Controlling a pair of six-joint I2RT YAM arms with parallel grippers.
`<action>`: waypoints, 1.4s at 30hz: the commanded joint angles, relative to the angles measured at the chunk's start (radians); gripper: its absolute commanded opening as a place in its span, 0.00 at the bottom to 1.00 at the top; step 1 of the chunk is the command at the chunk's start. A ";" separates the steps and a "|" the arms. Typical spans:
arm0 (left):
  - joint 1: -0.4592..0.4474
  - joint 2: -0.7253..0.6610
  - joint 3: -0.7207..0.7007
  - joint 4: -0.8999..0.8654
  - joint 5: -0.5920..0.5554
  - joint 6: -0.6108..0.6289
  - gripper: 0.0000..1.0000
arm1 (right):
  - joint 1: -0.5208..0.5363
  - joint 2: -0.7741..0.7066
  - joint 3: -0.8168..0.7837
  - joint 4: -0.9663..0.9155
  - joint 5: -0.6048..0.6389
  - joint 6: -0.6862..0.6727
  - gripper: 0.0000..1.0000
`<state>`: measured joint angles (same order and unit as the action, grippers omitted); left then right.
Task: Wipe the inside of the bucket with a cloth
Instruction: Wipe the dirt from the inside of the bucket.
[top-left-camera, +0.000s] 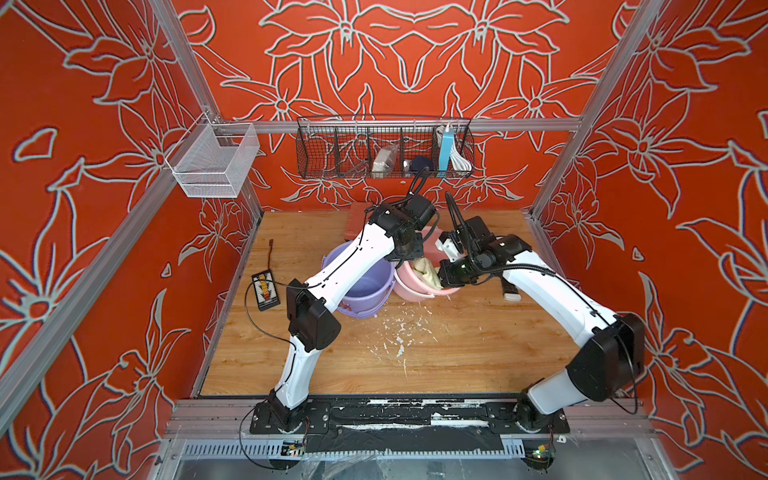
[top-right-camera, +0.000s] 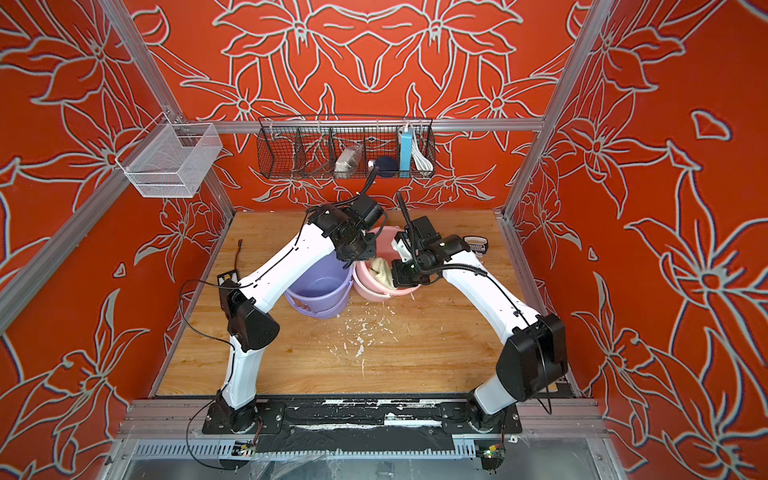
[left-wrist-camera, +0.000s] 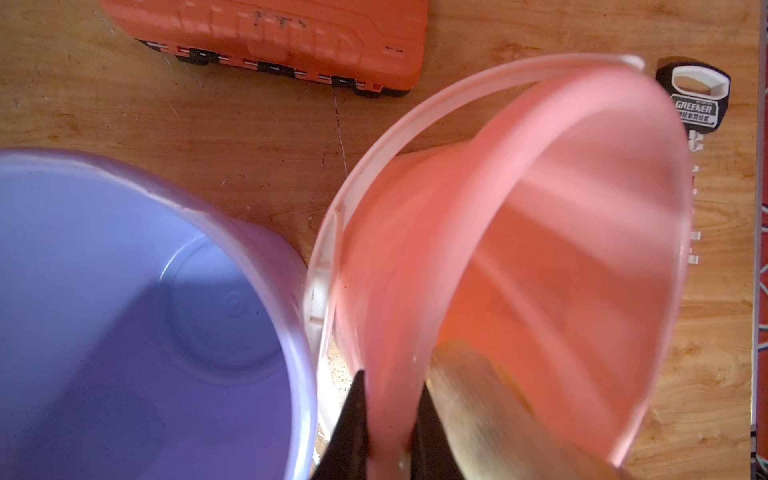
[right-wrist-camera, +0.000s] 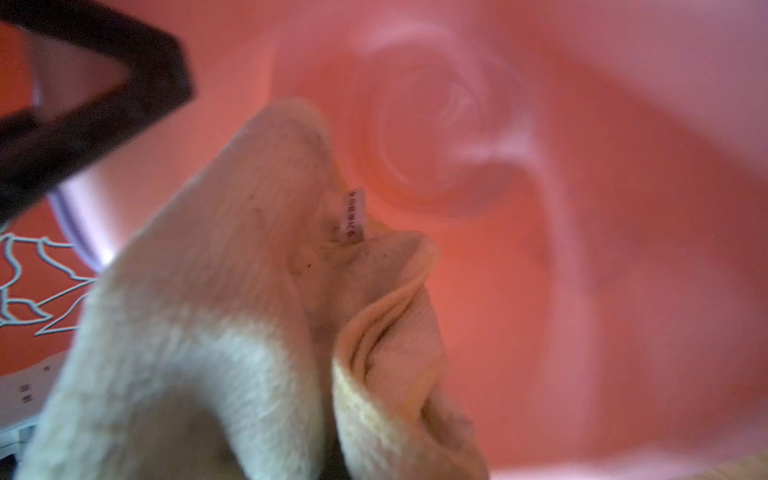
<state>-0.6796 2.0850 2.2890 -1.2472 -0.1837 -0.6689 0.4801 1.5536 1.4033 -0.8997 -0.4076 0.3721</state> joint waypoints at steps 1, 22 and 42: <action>0.008 -0.035 -0.007 0.036 0.013 0.010 0.00 | -0.059 0.045 0.012 -0.086 0.154 -0.036 0.00; -0.003 -0.028 -0.025 -0.004 0.162 0.036 0.00 | -0.103 0.321 0.500 -0.094 0.304 -0.108 0.00; 0.052 0.042 0.130 -0.008 0.132 -0.019 0.00 | -0.241 -0.171 -0.059 -0.077 0.352 -0.081 0.00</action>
<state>-0.6502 2.1250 2.4039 -1.2549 -0.0044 -0.6621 0.2996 1.4326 1.3968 -0.9077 -0.0982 0.2771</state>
